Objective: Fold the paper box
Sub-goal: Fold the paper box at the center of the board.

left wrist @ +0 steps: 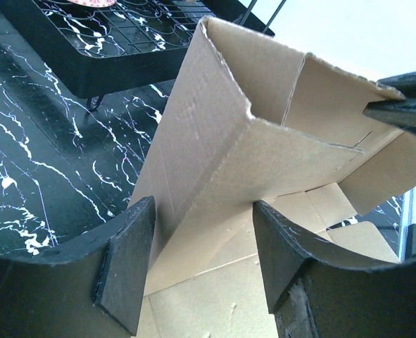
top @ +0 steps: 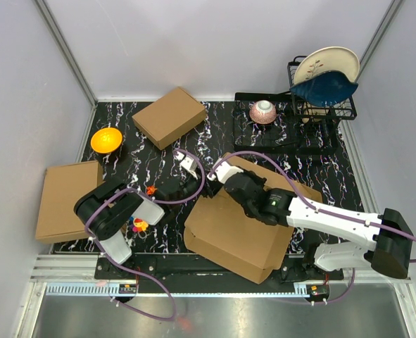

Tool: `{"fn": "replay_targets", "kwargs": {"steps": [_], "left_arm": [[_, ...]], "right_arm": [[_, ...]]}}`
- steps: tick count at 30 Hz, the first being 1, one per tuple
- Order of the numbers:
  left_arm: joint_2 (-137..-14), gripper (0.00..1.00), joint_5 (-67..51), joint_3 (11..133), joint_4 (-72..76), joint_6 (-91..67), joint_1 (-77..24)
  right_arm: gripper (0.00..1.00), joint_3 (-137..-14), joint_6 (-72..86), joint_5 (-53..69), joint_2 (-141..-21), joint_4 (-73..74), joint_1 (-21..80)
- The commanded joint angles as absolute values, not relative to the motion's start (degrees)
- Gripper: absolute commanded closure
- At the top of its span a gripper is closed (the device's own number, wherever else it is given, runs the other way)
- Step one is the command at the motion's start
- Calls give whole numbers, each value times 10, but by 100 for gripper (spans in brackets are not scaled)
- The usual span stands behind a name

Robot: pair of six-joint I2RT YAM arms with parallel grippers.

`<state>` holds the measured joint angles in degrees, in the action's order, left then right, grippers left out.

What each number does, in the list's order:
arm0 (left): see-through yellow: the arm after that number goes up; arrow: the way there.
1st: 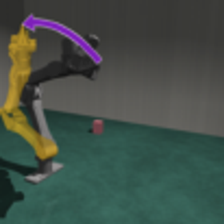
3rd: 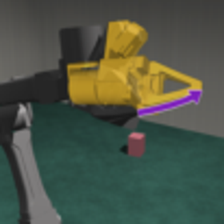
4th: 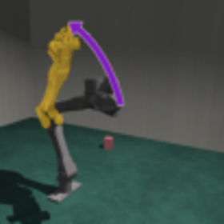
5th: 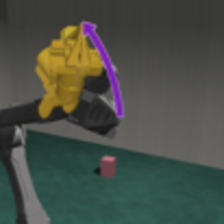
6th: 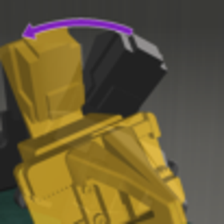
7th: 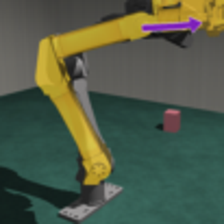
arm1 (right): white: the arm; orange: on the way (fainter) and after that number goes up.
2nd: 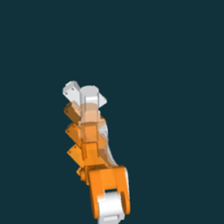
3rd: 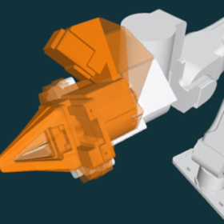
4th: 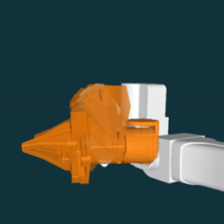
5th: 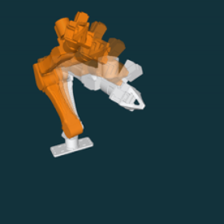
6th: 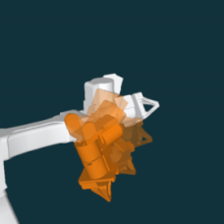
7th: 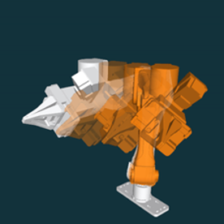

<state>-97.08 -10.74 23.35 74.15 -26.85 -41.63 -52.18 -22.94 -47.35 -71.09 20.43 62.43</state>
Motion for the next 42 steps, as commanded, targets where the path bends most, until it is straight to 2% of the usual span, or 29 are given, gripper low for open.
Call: {"fn": "replay_targets", "kwargs": {"steps": [1,16,20,24,25,26,29,32,40,41,42], "left_arm": [[-962,39,-106,257,922,-265,-419],[-957,42,25,254,940,-210,-444],[-946,50,87,259,923,-175,-457],[-932,66,134,271,868,-135,-468],[-931,67,141,272,861,-129,-474],[-930,67,146,273,857,-124,-476],[-930,52,135,271,867,-123,-482],[-926,45,126,270,881,-129,-488],[-925,47,99,277,903,-145,-490],[-923,56,97,278,907,-146,-490],[-922,61,94,279,906,-147,-490]], "right_arm": [[82,-514,-207,-443,-722,202,641],[83,-516,-172,-413,-744,226,655],[83,-522,-163,-405,-740,234,656],[83,-533,-155,-394,-726,246,657],[83,-535,-153,-391,-724,247,657],[83,-535,-152,-388,-722,247,657],[83,-536,-152,-383,-725,248,657],[83,-534,-147,-378,-734,246,657],[84,-522,-139,-371,-747,240,657],[84,-521,-138,-371,-747,242,657],[85,-519,-136,-372,-746,241,657]]}}
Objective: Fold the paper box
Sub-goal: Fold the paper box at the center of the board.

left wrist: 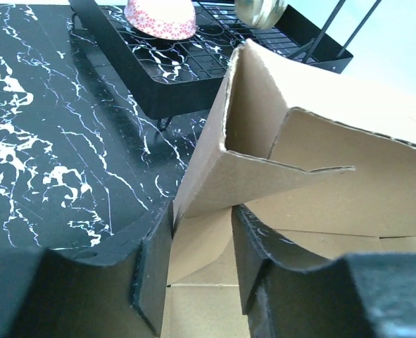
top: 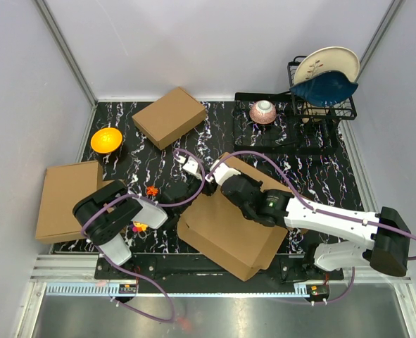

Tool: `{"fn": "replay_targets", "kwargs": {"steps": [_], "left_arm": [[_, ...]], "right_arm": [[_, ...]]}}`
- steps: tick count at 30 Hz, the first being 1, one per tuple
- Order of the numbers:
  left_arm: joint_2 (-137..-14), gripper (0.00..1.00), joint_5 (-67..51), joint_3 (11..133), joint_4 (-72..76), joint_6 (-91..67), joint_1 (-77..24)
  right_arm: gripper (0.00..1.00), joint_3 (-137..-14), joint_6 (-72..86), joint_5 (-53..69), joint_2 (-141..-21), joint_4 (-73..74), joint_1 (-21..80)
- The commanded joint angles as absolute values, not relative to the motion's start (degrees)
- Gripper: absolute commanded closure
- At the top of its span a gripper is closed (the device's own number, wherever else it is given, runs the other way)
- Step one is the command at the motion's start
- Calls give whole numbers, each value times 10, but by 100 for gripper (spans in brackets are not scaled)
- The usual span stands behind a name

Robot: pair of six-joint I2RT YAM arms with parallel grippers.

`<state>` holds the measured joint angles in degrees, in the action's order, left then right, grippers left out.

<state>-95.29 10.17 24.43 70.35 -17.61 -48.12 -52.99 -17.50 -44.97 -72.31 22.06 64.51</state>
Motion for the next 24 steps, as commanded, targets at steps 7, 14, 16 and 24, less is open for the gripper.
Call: {"fn": "replay_targets", "kwargs": {"steps": [7,14,16,24], "left_arm": [[-914,46,49,278,906,-149,-490],[-925,33,33,260,939,-134,-469],[-934,32,13,258,954,-144,-457],[-983,32,-53,299,955,-106,-432]], "right_arm": [[85,-519,-135,-371,-744,241,657],[85,-517,-134,-365,-743,241,657],[85,-515,-132,-361,-741,241,657],[85,-509,-132,-347,-740,235,657]]}}
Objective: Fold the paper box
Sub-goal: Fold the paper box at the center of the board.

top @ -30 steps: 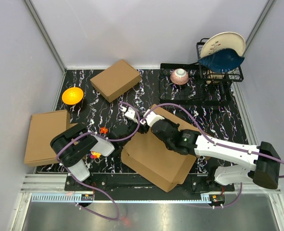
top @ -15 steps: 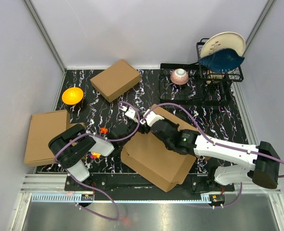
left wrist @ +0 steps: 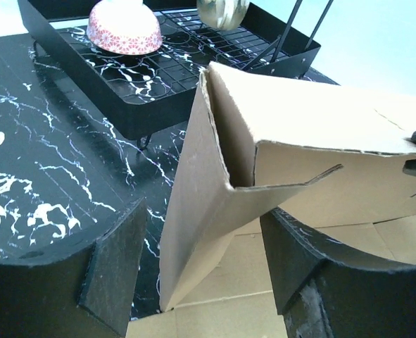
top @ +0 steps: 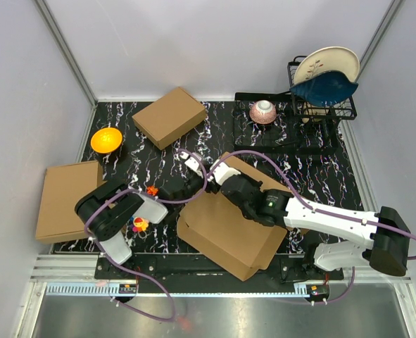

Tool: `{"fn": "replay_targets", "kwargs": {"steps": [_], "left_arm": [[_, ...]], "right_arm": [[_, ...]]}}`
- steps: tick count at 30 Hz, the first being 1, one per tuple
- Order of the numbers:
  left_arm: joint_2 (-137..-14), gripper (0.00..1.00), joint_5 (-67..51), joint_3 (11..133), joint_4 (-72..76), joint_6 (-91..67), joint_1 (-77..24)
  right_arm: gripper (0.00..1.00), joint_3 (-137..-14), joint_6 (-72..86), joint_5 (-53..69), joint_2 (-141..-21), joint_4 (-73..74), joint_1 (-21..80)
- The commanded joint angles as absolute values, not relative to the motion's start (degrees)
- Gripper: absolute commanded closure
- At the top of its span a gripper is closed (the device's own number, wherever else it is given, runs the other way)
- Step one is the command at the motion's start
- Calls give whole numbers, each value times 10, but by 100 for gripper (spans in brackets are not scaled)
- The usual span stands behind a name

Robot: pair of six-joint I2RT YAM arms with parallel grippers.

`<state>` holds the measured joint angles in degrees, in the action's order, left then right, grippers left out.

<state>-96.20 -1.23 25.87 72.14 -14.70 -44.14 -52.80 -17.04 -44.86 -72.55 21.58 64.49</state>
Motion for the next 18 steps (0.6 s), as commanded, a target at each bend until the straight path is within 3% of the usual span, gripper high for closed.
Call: {"fn": "replay_targets", "kwargs": {"steps": [1,7,11,12,14,18], "left_arm": [[-996,33,-54,309,955,-102,-432],[-1036,41,-67,340,955,-94,-427],[-1052,60,-68,351,955,-97,-423],[-1056,71,-68,352,955,-97,-423],[-1060,83,-67,352,955,-97,-421],[-1062,88,-69,352,955,-98,-419]], "right_arm": [[85,-509,-133,-345,-738,235,657],[85,-506,-131,-331,-740,229,657],[85,-505,-129,-327,-744,225,657],[85,-505,-130,-327,-744,225,657],[85,-504,-130,-326,-744,225,657],[85,-503,-130,-326,-745,224,657]]}}
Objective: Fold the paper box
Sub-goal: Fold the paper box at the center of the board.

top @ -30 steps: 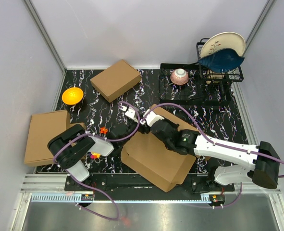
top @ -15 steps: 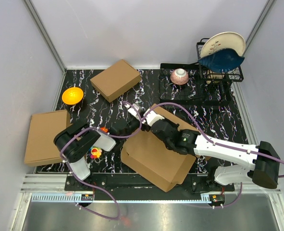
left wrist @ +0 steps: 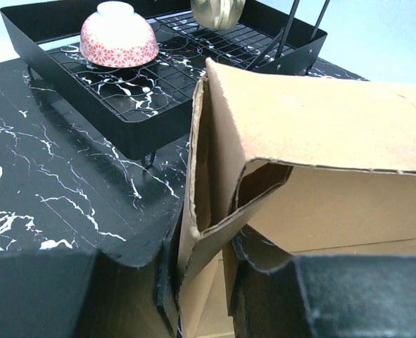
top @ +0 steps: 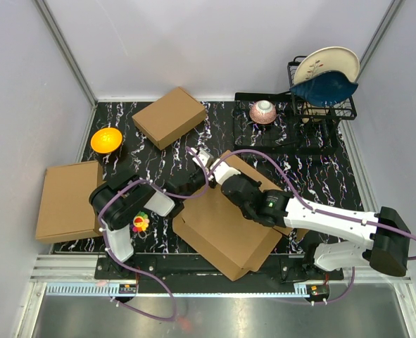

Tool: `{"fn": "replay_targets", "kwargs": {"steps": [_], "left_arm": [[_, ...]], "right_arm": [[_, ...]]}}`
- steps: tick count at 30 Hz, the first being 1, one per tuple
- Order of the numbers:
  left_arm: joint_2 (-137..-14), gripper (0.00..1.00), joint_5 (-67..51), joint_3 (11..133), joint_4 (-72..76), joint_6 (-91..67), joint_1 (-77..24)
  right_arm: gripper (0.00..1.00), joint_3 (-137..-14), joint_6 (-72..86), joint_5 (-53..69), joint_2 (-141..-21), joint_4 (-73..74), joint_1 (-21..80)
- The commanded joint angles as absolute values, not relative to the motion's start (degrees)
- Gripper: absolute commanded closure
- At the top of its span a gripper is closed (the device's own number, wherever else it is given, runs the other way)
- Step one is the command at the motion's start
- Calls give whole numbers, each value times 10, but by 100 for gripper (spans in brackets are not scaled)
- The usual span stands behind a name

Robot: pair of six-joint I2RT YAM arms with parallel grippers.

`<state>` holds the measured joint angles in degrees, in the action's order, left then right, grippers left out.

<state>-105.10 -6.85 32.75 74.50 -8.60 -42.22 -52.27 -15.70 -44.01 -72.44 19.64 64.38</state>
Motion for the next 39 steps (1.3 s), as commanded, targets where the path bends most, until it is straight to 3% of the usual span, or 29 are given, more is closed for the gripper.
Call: {"fn": "replay_targets", "kwargs": {"steps": [1,4,6,7,13,19,25,36,39], "left_arm": [[-1061,89,-68,352,954,-96,-419],[-1063,84,-69,354,954,-96,-419],[-1065,66,-69,357,946,-99,-419],[-1065,52,-70,357,945,-103,-419],[-1061,39,-68,341,951,-108,-417],[-1039,40,-63,308,954,-106,-412],[-1034,57,-61,288,955,-105,-411],[-1078,62,-101,344,955,-134,-410],[-1087,72,-112,353,954,-138,-410]], "right_arm": [[86,-503,-128,-326,-745,224,657],[86,-500,-128,-327,-744,222,657],[86,-499,-129,-327,-743,222,657],[86,-500,-130,-327,-742,221,657],[86,-500,-130,-326,-744,220,657],[86,-496,-130,-323,-745,215,657],[86,-495,-127,-316,-750,213,657],[87,-490,-122,-312,-754,213,657],[86,-490,-122,-310,-758,213,657]]}}
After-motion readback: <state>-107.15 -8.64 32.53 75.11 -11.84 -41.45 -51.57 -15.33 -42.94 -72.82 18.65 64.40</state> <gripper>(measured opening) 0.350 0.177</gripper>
